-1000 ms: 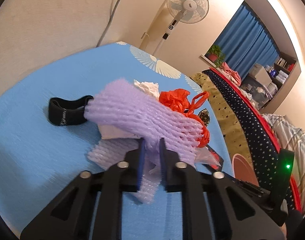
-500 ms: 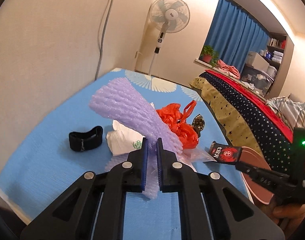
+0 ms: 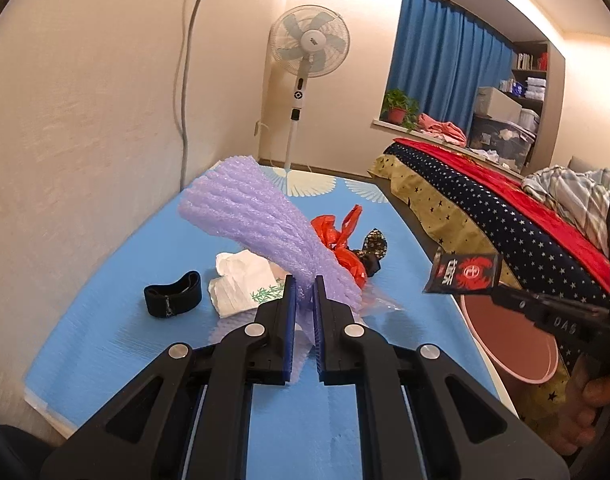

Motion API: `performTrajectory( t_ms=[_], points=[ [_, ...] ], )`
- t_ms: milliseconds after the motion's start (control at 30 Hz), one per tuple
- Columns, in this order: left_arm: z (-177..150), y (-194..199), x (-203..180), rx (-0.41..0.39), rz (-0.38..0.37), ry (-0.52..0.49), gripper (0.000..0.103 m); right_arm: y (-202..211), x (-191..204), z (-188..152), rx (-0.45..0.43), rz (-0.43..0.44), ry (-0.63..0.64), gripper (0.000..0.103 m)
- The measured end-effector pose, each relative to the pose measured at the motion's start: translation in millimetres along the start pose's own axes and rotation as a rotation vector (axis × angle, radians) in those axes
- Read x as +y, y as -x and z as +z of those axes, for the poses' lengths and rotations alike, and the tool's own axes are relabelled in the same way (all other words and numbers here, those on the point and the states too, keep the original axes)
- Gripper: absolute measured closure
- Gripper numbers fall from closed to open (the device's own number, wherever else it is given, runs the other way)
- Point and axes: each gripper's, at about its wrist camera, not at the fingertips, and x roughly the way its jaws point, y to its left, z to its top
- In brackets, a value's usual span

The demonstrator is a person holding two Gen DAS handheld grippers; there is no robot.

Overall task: Collect trash
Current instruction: 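Carry the netting and packet over the wastebasket and release both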

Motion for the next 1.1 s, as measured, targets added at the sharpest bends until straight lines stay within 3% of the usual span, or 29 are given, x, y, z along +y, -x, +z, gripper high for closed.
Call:
performTrajectory(
  t_ms=[667,1100],
  points=[
    [-1.7,14.8,-29.6,0.01,-0.024,-0.063,0.095,47.4,-8.6,7.9,-0.086,-0.02,-0.002,0.101],
    [-0.5,7.0,-53.8,0.03,-0.079,-0.084,0.095,78.9,-37.4,18.3,-0.129,-0.099,-0.055,0.101]
  ],
)
